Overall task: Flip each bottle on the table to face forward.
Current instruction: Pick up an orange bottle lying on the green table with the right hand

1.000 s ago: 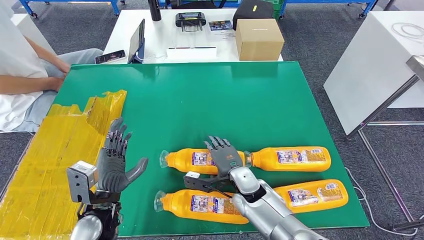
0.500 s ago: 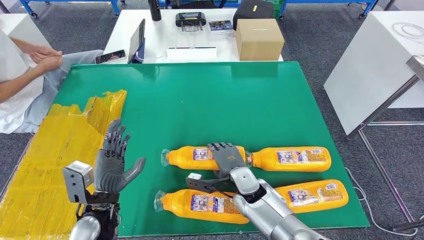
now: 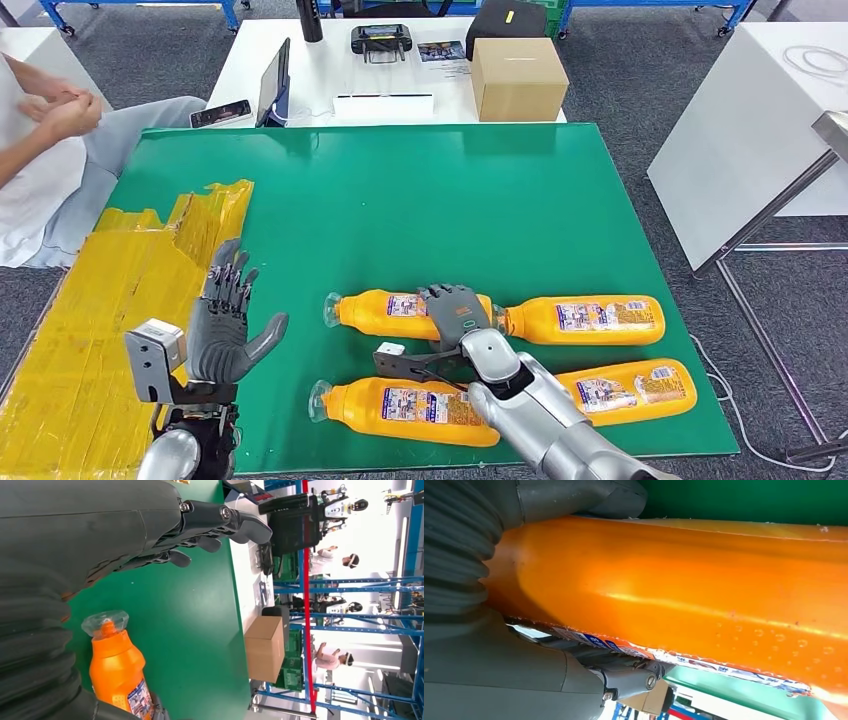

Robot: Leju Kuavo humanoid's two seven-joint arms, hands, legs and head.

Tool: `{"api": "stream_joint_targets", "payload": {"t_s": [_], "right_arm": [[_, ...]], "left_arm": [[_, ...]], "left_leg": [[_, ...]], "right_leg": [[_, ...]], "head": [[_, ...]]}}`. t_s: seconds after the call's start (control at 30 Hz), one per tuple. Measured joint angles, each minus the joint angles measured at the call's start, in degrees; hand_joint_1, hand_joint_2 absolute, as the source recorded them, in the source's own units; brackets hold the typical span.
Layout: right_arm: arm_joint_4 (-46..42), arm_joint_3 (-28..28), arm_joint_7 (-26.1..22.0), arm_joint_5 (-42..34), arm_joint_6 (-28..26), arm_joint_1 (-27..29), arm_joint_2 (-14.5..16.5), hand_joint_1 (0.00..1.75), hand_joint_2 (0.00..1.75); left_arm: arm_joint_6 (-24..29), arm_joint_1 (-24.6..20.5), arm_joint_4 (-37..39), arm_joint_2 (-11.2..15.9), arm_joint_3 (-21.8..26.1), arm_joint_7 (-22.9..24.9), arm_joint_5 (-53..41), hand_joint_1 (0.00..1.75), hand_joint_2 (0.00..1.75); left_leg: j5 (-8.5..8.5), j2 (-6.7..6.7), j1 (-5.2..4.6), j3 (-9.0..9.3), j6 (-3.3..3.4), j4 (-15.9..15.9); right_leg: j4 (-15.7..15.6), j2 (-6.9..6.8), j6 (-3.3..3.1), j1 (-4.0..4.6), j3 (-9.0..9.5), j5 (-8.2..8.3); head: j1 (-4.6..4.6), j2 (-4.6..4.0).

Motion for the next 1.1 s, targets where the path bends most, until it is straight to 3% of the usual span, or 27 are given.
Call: {"api": "stream_joint_targets", "payload": {"t_s": [0.13, 0.27, 0.5, 0.83, 0.97, 1.1], "right_arm": [[0.25, -0.02, -0.35, -0.79, -0.85, -0.12, 0.07, 1.75, 1.75], [-1.57, -1.21, -2.14, -3.78, -6.88, 1.74, 0.40, 1.75, 1.75], [-17.68, -7.85, -9.16, -9.51, -19.94, 10.97, 0.95, 1.75, 1.75], [-28.41, -14.12, -18.15, -17.67, -26.38, 17.64, 2.09, 1.75, 1.75], [-31.42, -15.89, -21.90, -23.49, -25.57, 19.80, 2.89, 1.75, 1.75], [-32.71, -16.34, -25.73, -33.65, -16.86, 20.75, 3.42, 1.75, 1.75]], "left_arm": [[-0.02, -0.06, 0.22, 0.00, 0.03, 0.01, 0.00, 0.00, 1.75], [-0.09, 0.13, 0.08, 0.01, 0.04, 0.30, -0.35, 0.00, 1.75], [-0.30, 1.06, -1.37, 0.19, -1.29, 0.92, -3.32, 0.00, 1.75], [-0.46, 1.04, -1.55, 0.63, -3.10, 0.94, -3.75, 0.00, 1.75], [-1.54, 0.97, -1.57, 0.90, -3.84, 1.25, -2.18, 0.00, 1.75], [-6.22, 0.28, -1.56, 1.50, -5.06, 2.14, 2.71, 0.00, 1.75]], "left_leg": [[0.00, 0.00, 0.00, 0.00, 0.00, 0.00], [0.00, -0.01, 0.00, -0.04, 0.00, 0.00], [-0.01, -0.08, 0.00, -0.30, -0.01, 0.00], [-0.01, -0.09, 0.00, -0.31, -0.01, 0.00], [-0.02, -0.09, 0.00, -0.32, -0.01, 0.00], [-0.02, -0.09, 0.00, -0.33, -0.01, 0.00]], "right_leg": [[0.00, 0.00, 0.00, 0.00, 0.00, 0.00], [0.00, 0.00, 0.00, 0.01, -0.02, 0.00], [0.01, -0.05, -0.01, 0.01, -0.27, -0.02], [0.00, -0.05, -0.01, 0.00, -0.30, -0.01], [0.00, -0.04, -0.01, 0.01, -0.31, -0.01], [0.00, -0.04, -0.01, 0.01, -0.33, -0.02]], "head": [[0.00, 0.00], [0.01, 0.00], [0.00, 0.00], [0.00, 0.00], [0.00, 0.00], [0.00, 0.00]]}}
